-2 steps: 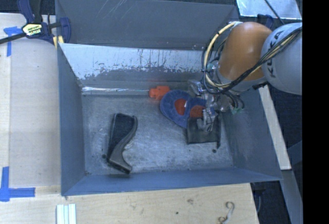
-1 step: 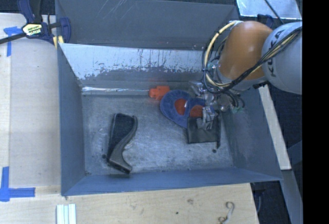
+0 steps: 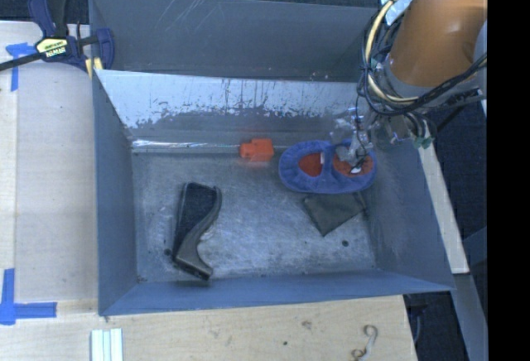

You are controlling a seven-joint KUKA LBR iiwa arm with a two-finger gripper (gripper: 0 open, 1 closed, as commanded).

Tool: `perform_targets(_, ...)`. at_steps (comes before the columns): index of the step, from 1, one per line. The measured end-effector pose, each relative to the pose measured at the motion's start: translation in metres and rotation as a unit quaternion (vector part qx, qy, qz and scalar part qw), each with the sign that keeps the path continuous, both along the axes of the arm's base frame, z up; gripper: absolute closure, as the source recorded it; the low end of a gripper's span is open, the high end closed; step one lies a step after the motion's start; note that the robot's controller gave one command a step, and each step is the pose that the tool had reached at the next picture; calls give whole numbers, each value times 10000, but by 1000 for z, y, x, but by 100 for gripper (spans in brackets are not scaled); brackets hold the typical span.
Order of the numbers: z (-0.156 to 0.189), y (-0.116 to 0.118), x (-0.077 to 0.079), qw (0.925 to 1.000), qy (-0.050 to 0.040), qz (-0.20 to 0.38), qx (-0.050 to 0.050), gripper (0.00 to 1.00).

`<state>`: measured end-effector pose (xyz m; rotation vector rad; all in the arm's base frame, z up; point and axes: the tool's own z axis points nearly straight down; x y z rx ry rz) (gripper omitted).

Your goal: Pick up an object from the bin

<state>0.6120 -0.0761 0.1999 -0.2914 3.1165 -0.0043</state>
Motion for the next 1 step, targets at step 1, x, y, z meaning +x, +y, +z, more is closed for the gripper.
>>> perform_targets(1, 77, -65, -6, 9904, 10, 1382, -27, 100)
